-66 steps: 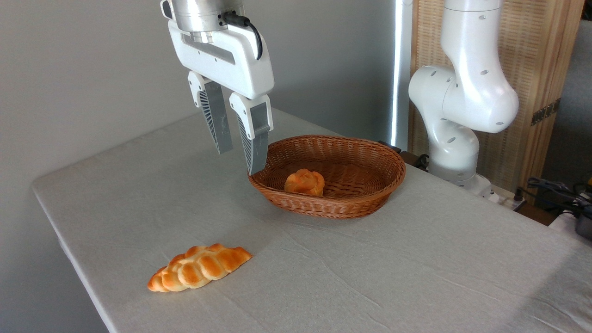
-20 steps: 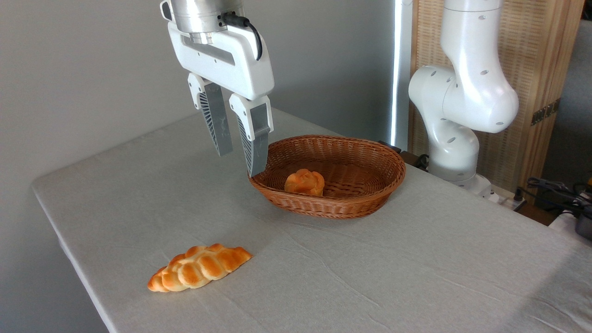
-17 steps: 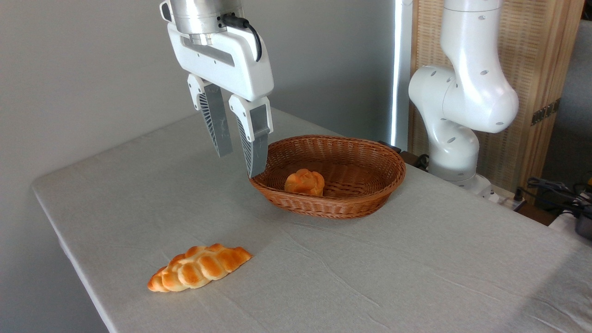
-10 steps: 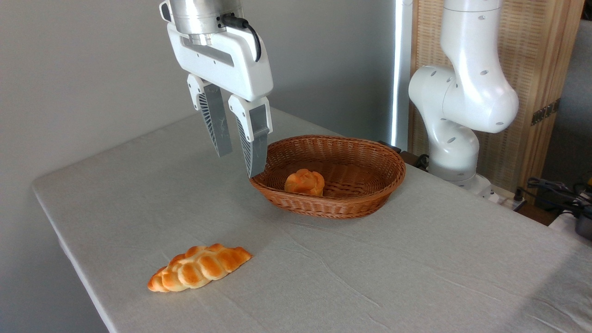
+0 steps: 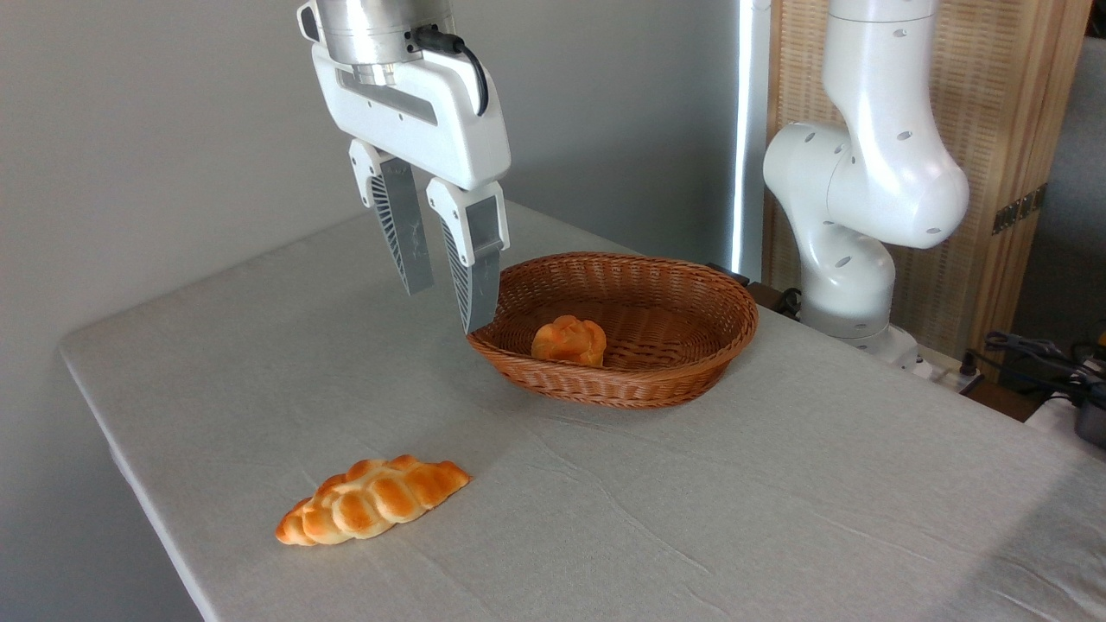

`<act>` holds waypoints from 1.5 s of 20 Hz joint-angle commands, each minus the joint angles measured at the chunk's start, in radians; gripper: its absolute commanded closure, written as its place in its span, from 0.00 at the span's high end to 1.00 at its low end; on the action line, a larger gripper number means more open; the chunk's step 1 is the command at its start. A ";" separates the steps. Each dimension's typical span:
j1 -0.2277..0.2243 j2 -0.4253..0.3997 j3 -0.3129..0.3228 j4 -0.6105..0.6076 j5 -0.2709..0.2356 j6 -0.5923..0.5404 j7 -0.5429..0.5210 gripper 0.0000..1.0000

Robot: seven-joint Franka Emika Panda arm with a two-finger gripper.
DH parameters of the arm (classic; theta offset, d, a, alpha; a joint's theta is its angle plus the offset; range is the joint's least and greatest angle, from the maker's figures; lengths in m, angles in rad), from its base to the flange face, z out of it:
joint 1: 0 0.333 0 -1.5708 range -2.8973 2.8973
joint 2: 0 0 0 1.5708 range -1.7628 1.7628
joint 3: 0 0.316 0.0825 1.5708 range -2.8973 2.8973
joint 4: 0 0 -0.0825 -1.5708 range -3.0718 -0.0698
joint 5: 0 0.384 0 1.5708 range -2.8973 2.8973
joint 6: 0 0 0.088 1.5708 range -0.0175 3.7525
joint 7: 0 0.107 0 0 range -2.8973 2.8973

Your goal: Put bread into the basket

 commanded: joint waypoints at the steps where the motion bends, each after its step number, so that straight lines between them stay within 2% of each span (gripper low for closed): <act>1: -0.009 0.018 0.004 0.026 0.015 0.008 -0.017 1.00; 15: -0.007 0.021 0.027 0.028 0.012 0.015 -0.011 1.00; 18: -0.010 0.037 0.015 0.026 0.003 0.115 -0.026 1.00; 20: -0.018 0.056 0.014 0.026 0.001 0.137 -0.028 1.00; 21: -0.021 0.070 0.009 0.028 0.001 0.140 -0.028 1.00; 24: -0.027 0.118 -0.071 0.014 0.017 0.161 -0.015 1.00; 26: -0.029 0.148 -0.104 -0.010 0.017 0.236 -0.015 1.00; 28: -0.029 0.155 -0.108 -0.066 0.017 0.339 -0.015 1.00; 30: -0.029 0.161 -0.115 -0.142 0.018 0.502 0.006 1.00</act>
